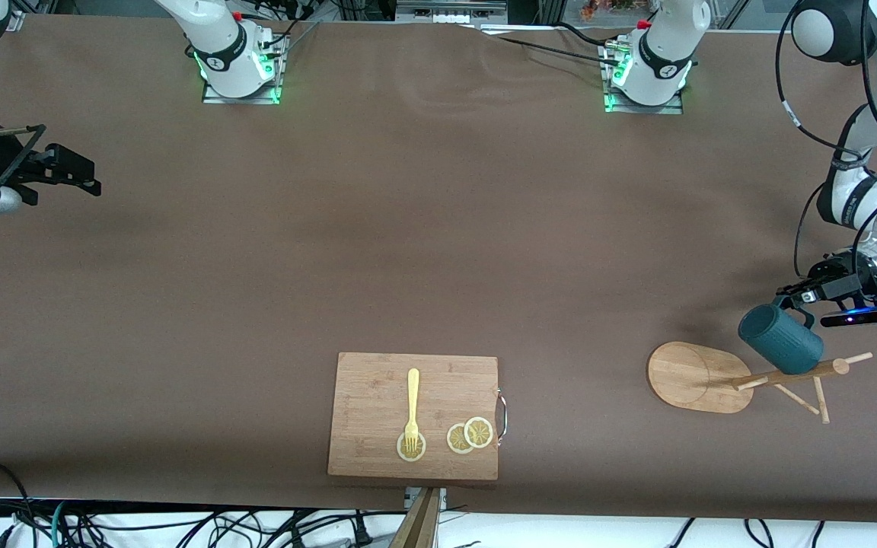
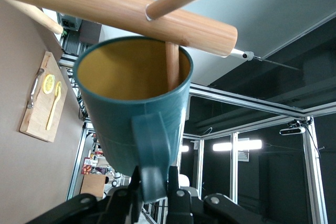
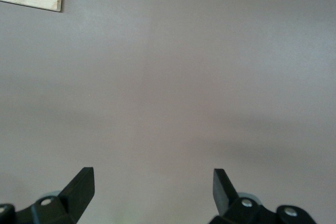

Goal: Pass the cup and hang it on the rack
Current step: 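Open the left gripper and pull it back from the mug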

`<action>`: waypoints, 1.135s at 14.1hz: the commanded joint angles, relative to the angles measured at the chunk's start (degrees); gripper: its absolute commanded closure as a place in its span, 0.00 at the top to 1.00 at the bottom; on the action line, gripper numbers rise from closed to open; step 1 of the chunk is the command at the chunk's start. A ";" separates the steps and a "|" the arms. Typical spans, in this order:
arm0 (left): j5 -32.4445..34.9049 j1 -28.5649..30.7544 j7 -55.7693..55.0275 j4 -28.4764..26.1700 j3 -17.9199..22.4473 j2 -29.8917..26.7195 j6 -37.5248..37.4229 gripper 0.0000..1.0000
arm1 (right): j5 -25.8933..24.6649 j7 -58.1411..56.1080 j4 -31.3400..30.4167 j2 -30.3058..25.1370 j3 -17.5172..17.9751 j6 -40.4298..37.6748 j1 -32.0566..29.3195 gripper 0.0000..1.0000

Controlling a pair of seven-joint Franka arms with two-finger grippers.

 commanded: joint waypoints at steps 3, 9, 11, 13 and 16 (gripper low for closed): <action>3.08 1.30 1.99 1.50 -0.08 1.42 -5.13 1.00 | -0.05 -0.57 1.15 0.41 0.35 -1.04 -0.38 1.00; 24.96 2.35 7.26 1.67 2.03 -1.91 -5.76 1.00 | -0.05 -0.57 1.15 0.41 0.35 -1.04 -0.38 1.00; 34.26 2.27 9.64 1.67 2.03 -3.75 -5.76 1.00 | -0.05 -0.65 1.15 0.41 0.35 -1.04 -0.38 1.00; 44.20 1.83 9.74 1.67 2.03 -5.34 -5.58 1.00 | -0.05 -0.57 1.15 0.41 0.35 -1.04 -0.38 1.00; 53.53 -0.71 9.39 2.81 1.51 -8.76 -3.14 1.00 | -0.05 -0.57 1.15 0.41 0.35 -1.04 -0.38 1.00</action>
